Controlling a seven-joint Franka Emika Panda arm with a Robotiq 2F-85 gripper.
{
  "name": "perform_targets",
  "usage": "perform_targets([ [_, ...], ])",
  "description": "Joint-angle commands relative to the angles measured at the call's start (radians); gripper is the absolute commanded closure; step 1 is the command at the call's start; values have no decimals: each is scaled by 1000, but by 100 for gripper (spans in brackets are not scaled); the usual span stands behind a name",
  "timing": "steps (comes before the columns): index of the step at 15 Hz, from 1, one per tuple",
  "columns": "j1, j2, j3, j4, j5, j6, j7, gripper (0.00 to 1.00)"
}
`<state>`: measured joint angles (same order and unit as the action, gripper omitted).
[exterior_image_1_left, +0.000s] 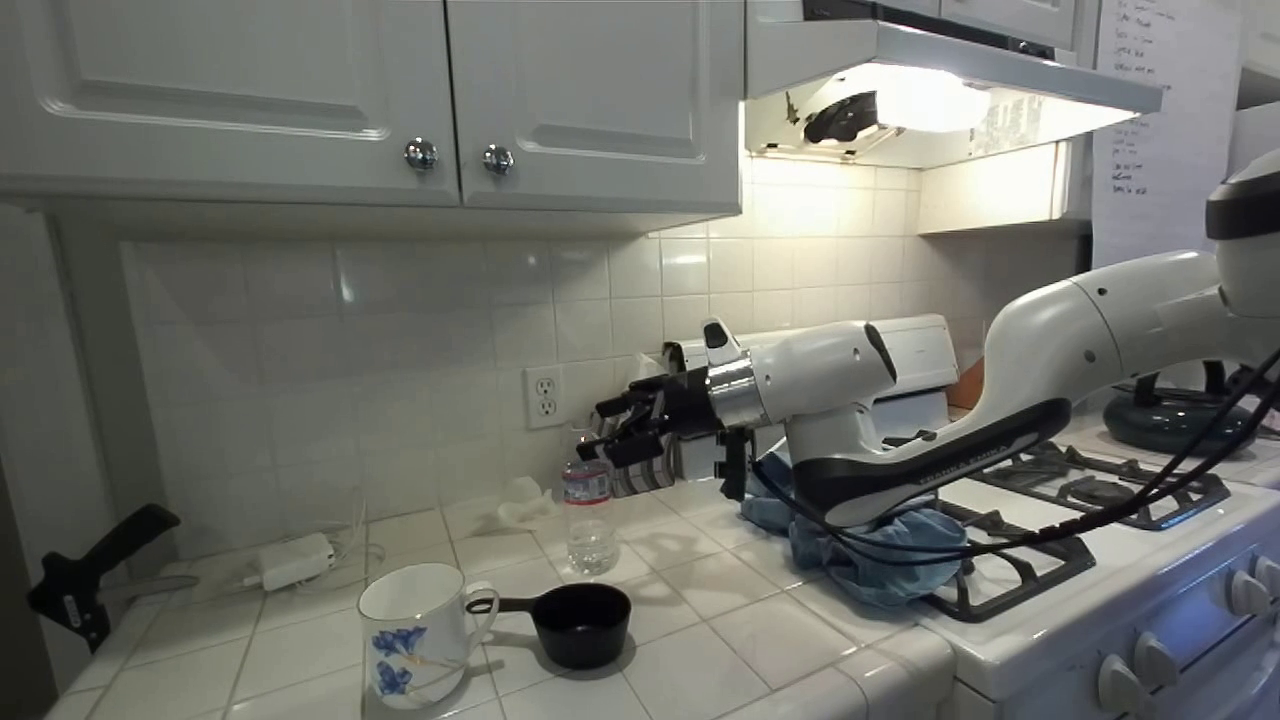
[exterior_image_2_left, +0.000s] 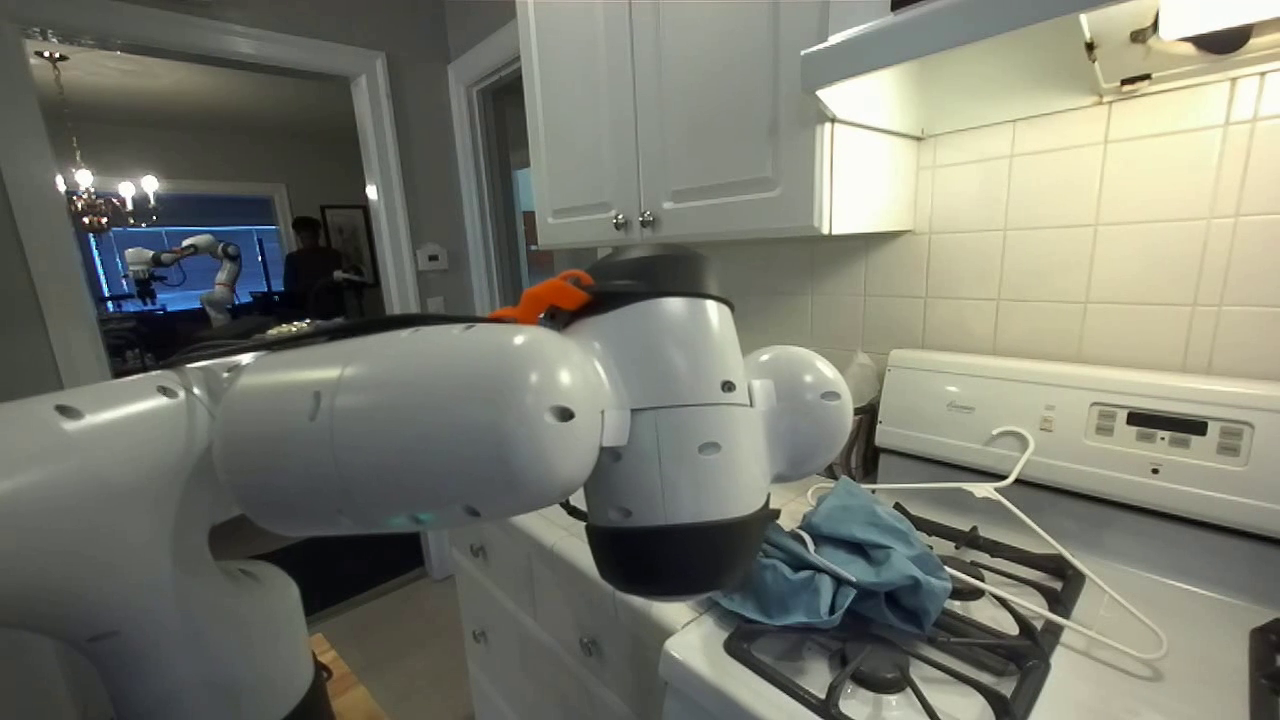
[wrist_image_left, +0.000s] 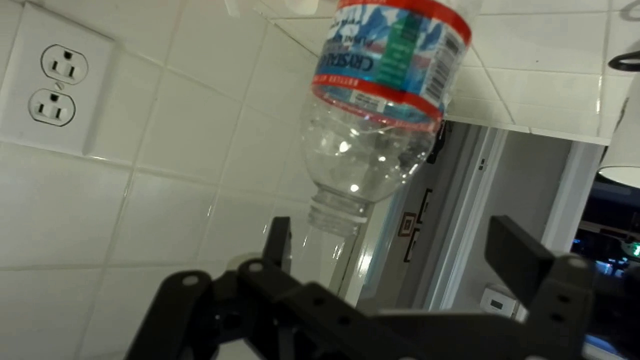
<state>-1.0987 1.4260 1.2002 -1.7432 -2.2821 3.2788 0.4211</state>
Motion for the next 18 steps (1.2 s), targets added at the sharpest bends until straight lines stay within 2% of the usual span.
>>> perform_targets([
  [1, 37, -32, -23, 54, 37, 60, 10, 3],
  [3, 53, -31, -29, 78, 42, 80, 14, 26],
  [4, 61, -30, -33, 89, 44, 88, 16, 30],
  [8, 84, -25, -47, 121, 46, 112, 30, 60],
  [9, 87, -21, -47, 127, 44, 115, 32, 62],
  [10, 88, -16, -47, 132, 41, 120, 35, 58],
  [15, 101, -5, -53, 164, 39, 160, 46, 25],
  [17, 108, -3, -58, 178, 39, 179, 55, 23],
  [18, 111, -2, -60, 183, 38, 186, 59, 25],
])
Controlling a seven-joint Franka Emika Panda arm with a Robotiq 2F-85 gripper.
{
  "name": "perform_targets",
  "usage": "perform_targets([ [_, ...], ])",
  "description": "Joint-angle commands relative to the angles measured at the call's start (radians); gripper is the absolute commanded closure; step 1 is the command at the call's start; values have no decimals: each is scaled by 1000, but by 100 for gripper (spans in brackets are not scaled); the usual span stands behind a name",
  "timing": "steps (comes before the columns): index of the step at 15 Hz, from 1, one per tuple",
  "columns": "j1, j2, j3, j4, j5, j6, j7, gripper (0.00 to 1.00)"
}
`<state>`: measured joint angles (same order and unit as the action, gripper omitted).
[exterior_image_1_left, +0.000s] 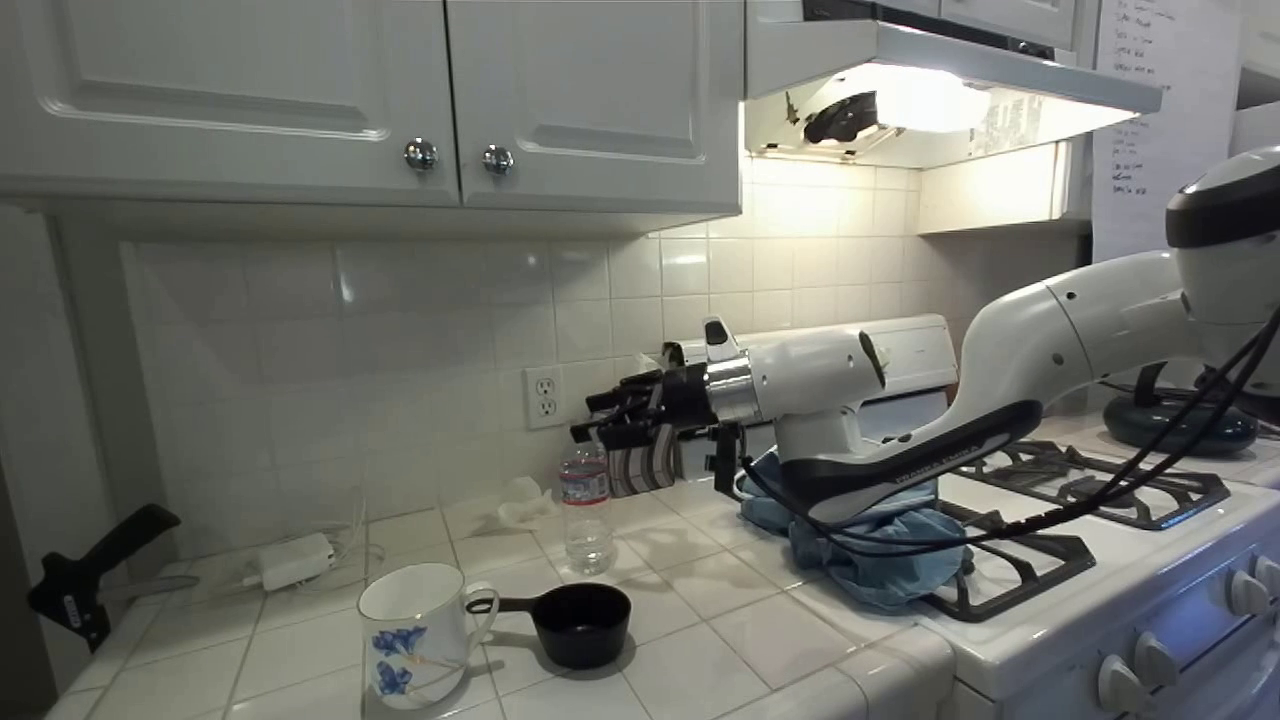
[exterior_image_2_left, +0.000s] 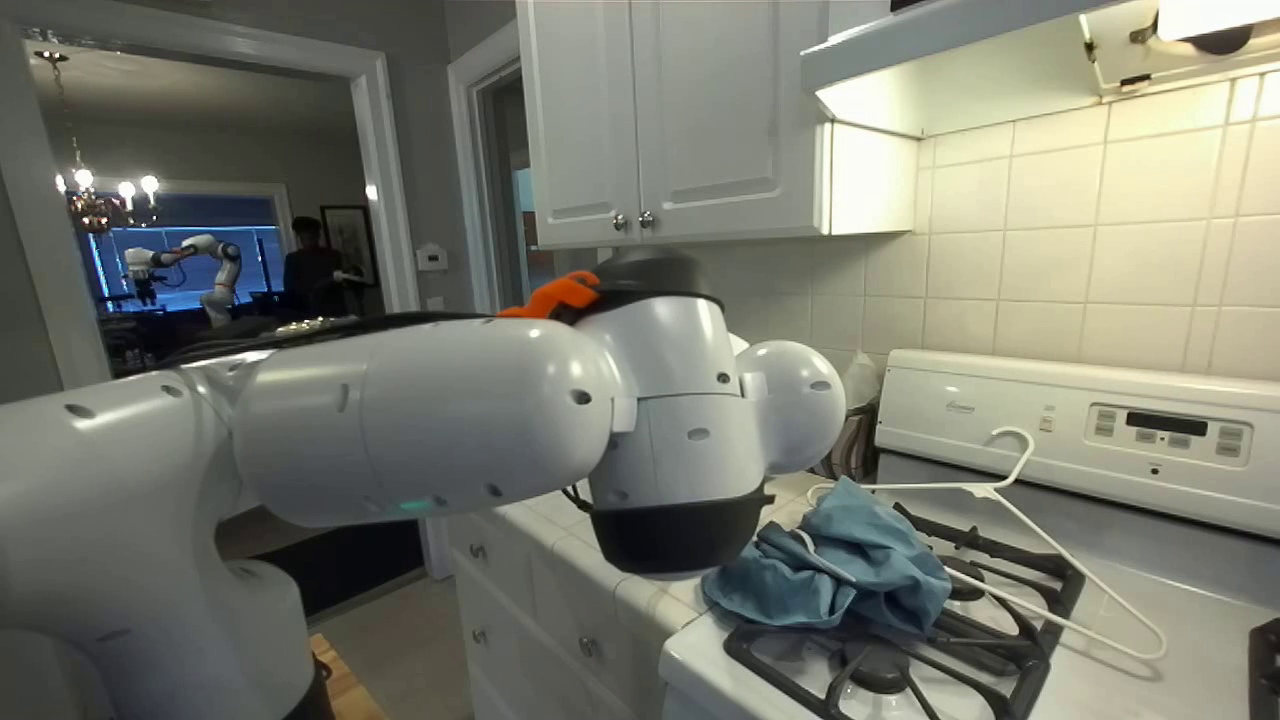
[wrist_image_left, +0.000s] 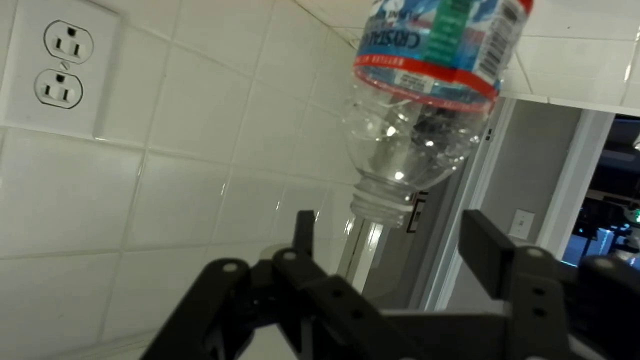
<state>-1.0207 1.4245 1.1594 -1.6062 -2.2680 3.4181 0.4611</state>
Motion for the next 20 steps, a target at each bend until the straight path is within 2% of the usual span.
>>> perform_targets([
  [1, 36, 5, -20, 55, 24, 57, 24, 29],
  [3, 44, 18, -22, 73, 24, 88, 37, 32],
  [4, 56, -11, -71, 50, 200, 120, -107, 30],
  [5, 66, -17, -89, 54, 252, 145, -120, 31],
  [6, 65, 10, -63, 82, 159, 144, -20, 30],
  [7, 74, 7, -79, 83, 184, 154, -30, 30],
  [8, 100, -44, -150, 57, 362, 200, -146, 30],
  [11, 163, -115, -263, 43, 573, 287, -201, 30],
  [12, 139, -58, -208, 71, 450, 243, -108, 30],
  [13, 158, -70, -231, 76, 466, 252, -105, 30],
  [17, 176, -91, -244, 83, 455, 254, -60, 28],
  [19, 178, -95, -247, 84, 454, 256, -51, 30],
  [20, 180, -90, -242, 84, 460, 248, -58, 35],
])
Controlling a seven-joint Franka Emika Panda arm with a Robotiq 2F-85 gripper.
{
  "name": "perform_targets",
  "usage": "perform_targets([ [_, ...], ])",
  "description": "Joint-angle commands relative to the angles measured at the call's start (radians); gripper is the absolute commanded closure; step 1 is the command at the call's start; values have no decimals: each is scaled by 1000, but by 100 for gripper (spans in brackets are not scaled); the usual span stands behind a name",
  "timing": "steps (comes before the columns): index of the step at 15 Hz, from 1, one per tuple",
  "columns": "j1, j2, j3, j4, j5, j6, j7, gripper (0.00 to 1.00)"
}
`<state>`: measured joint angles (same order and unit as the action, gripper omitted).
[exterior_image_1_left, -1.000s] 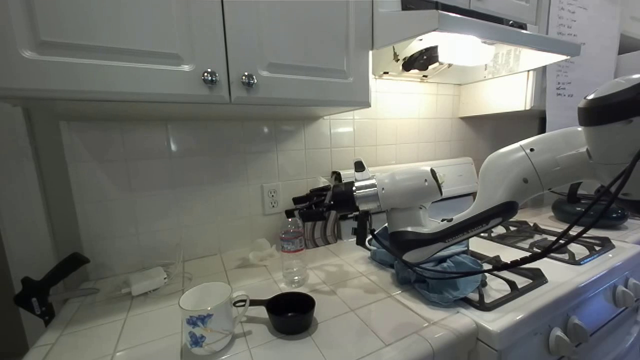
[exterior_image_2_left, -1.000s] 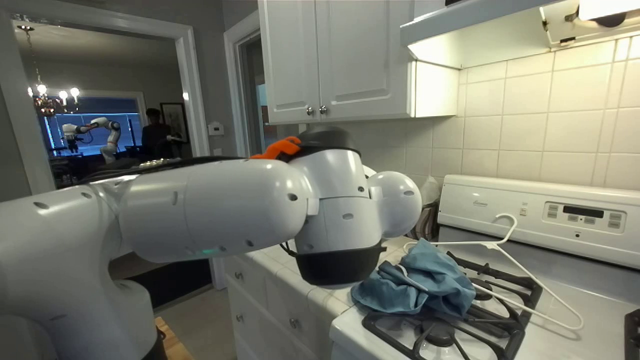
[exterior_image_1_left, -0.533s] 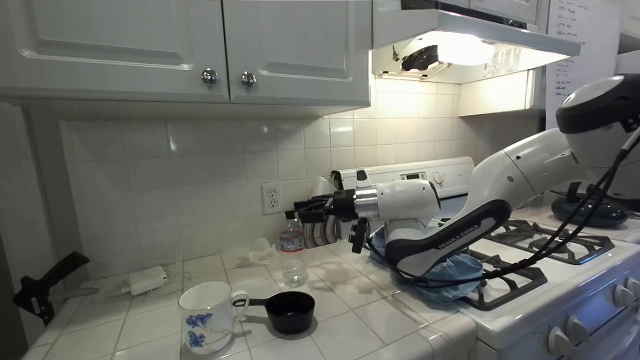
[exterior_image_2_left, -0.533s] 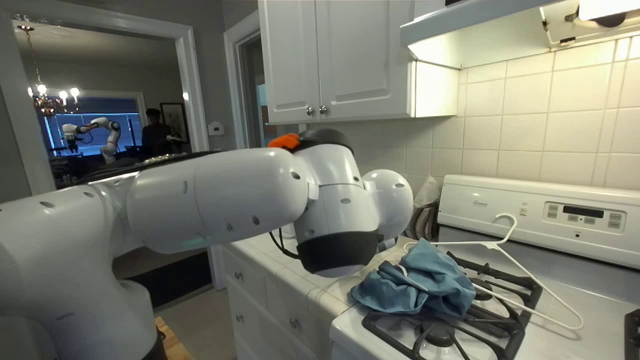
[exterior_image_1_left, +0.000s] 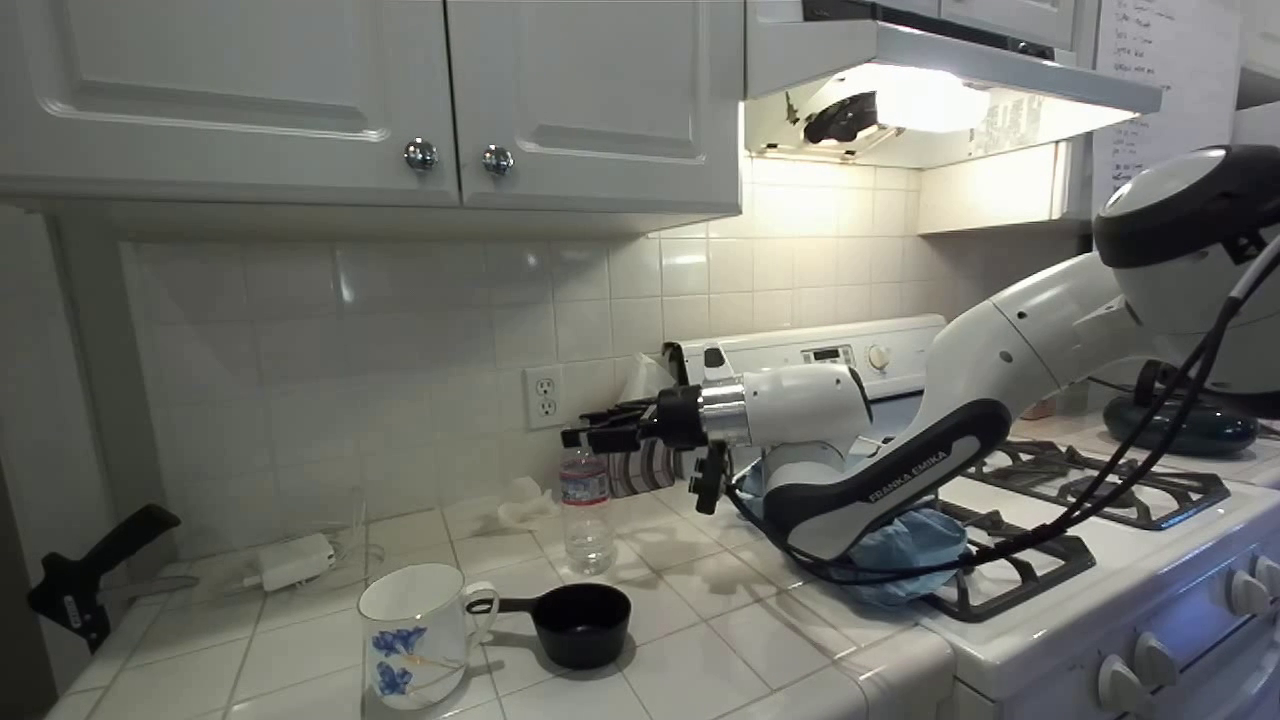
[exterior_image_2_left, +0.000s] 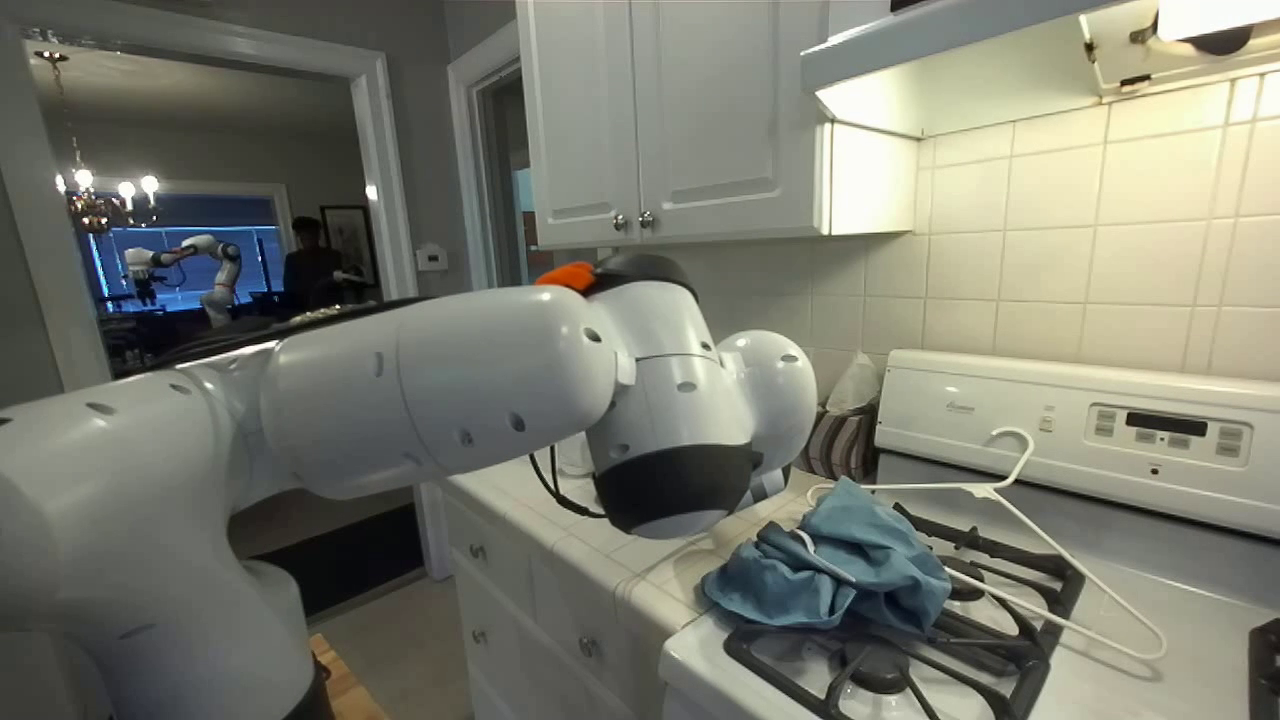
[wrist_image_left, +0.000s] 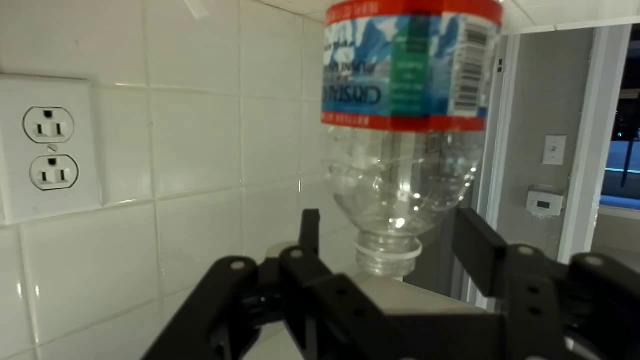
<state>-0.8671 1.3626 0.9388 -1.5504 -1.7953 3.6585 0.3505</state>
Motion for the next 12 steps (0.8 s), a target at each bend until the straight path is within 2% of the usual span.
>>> perform_targets([
  [1, 25, -30, -21, 28, -11, 5, 54, 56],
  [3, 25, -34, -22, 27, -10, 2, 55, 59],
  [6, 22, -31, -23, 24, -7, -1, 50, 82],
  [8, 20, -32, -20, 23, -6, -1, 50, 93],
  [9, 18, -33, -20, 22, -5, -4, 48, 91],
  [10, 81, -134, -135, -14, 196, 72, -43, 92],
  [11, 26, -58, -36, 7, 45, -13, 37, 91],
  [12, 36, -86, -50, -5, 64, -13, 32, 92],
])
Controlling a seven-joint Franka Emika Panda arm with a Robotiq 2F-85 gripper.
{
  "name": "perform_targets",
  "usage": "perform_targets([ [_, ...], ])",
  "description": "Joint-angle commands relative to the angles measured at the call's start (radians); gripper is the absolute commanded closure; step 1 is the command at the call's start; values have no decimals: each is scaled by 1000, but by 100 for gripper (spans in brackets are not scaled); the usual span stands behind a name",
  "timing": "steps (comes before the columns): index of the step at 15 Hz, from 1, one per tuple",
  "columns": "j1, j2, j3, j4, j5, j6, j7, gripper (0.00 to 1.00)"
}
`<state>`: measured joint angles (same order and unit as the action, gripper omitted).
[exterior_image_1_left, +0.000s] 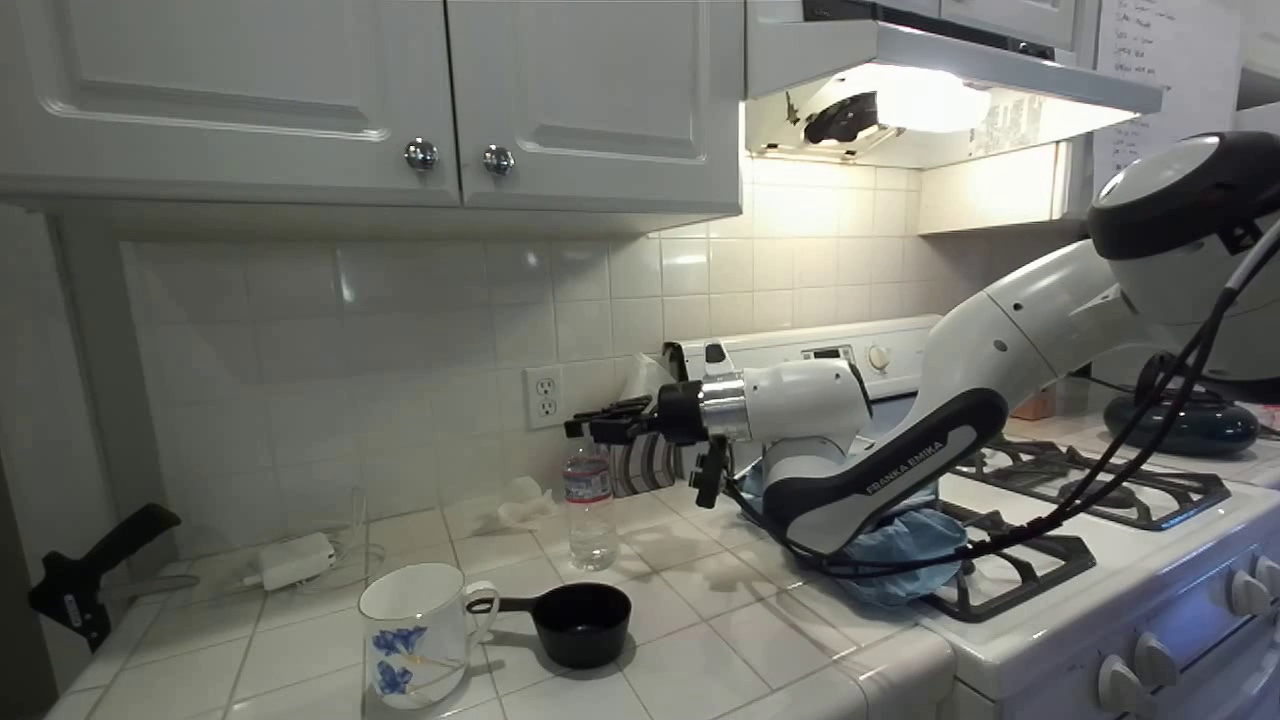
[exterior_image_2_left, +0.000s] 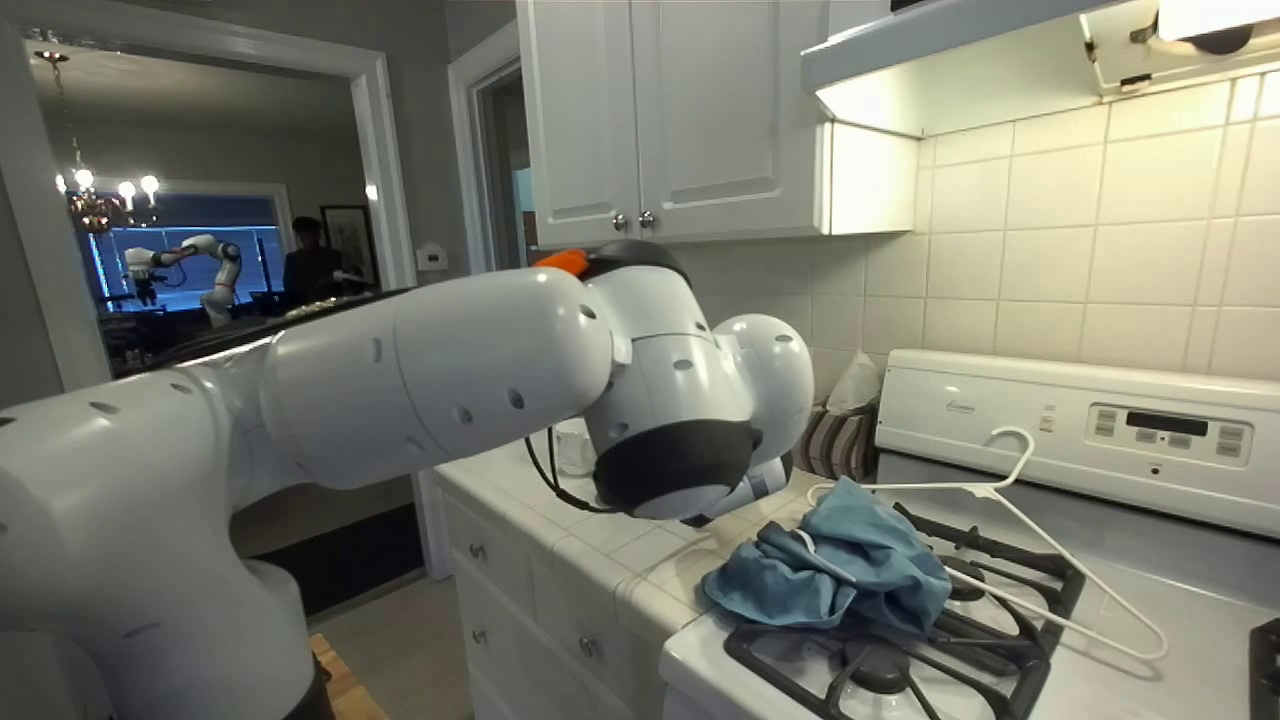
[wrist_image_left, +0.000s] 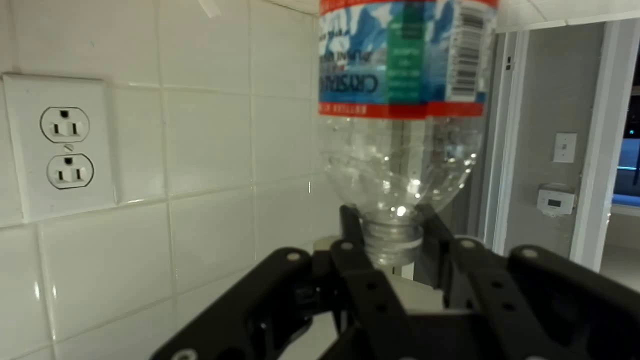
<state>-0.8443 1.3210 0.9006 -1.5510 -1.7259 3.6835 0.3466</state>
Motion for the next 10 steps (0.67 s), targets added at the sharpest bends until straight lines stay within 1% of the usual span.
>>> perform_targets([
  [1, 15, -63, -8, -17, -8, -57, 39, 92],
  [2, 89, -182, -130, -54, 177, 26, -38, 92],
  [3, 105, -208, -151, -62, 208, 32, -44, 92],
  [4, 54, -146, -62, -52, 86, -48, -12, 92],
  [5, 70, -181, -82, -64, 94, -57, -14, 92],
  [9, 65, -256, -77, -113, 94, -124, -27, 92],
  [10, 154, -373, -219, -143, 259, -29, -77, 92],
])
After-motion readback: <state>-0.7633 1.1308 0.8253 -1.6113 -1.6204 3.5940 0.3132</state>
